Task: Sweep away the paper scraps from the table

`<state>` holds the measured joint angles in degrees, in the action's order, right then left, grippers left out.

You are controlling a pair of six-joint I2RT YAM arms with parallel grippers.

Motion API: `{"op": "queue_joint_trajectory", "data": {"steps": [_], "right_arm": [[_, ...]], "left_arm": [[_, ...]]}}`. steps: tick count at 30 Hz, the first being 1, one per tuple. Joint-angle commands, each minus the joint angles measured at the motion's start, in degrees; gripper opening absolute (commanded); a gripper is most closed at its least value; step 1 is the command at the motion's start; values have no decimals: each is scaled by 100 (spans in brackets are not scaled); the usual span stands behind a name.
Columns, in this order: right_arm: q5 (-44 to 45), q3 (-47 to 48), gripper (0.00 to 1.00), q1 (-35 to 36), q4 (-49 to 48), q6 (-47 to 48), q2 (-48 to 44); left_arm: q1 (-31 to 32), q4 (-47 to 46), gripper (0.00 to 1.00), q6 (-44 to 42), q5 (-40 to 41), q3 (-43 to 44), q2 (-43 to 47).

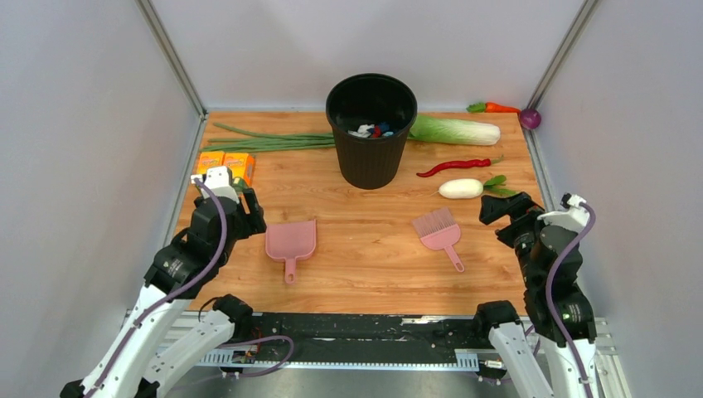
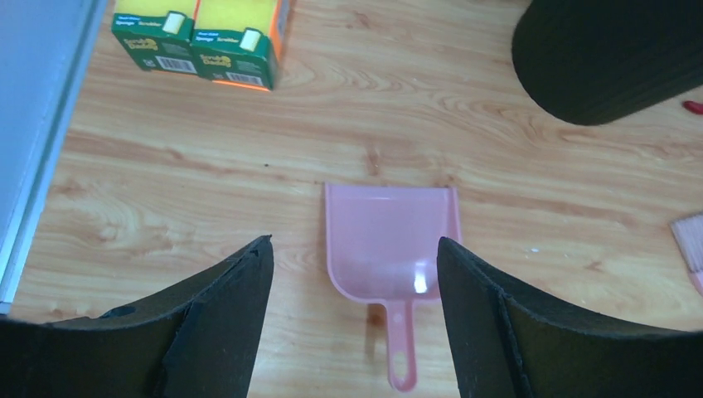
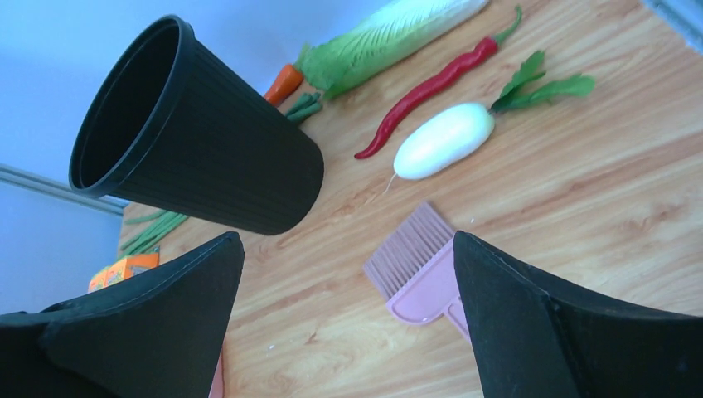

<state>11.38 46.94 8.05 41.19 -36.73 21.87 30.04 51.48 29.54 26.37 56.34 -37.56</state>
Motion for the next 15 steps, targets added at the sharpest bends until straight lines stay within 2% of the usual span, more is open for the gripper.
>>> {"op": "queue_joint_trajectory", "data": {"steps": [1, 6, 9, 15], "right_arm": [[357, 122, 100, -23, -463, 614, -130], [-274, 158, 100, -23, -480, 404, -358], [-600, 44, 100, -23, -428, 228, -376], [-908, -88, 100, -14, -111, 210, -542]], "left_arm": [[28, -1577, 79, -686, 852, -841, 538], [28, -2422, 79, -835, 1327, -1800, 1637], [37, -2398, 80, -792, 1432, -2213, 2303], [28, -2143, 81, -836, 1318, -2504, 2999]]}}
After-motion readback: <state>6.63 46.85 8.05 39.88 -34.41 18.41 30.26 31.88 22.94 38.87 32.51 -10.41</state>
